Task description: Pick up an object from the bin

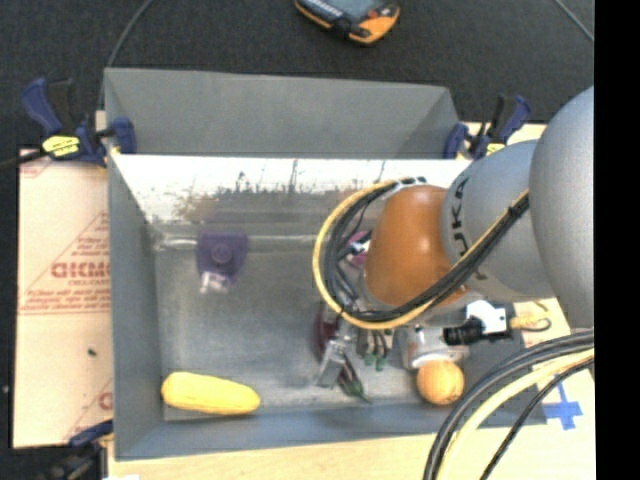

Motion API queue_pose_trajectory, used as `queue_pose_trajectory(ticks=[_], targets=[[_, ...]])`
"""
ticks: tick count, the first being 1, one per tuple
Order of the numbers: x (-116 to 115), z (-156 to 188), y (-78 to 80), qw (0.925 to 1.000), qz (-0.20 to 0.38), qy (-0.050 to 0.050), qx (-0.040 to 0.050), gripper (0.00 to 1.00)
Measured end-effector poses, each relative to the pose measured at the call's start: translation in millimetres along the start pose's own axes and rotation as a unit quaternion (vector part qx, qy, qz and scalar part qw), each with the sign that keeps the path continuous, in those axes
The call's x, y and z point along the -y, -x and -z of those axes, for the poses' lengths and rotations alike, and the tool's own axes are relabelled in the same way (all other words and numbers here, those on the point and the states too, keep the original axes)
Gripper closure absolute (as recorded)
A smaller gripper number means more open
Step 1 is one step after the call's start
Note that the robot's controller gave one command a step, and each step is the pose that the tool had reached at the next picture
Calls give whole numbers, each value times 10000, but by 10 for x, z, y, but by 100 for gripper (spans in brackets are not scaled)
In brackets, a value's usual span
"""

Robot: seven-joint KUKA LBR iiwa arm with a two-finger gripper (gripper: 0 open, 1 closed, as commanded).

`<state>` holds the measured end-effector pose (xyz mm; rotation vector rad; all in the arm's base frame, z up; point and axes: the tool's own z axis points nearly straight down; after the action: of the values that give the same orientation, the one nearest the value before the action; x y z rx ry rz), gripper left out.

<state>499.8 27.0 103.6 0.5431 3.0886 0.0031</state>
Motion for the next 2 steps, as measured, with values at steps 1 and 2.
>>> queue_pose_trajectory(ticks=[1, 2], targets=[[-2, 567, -1, 9994, 353, -1, 16, 0], [106, -37, 17, 9962, -876, -2, -12, 0]])
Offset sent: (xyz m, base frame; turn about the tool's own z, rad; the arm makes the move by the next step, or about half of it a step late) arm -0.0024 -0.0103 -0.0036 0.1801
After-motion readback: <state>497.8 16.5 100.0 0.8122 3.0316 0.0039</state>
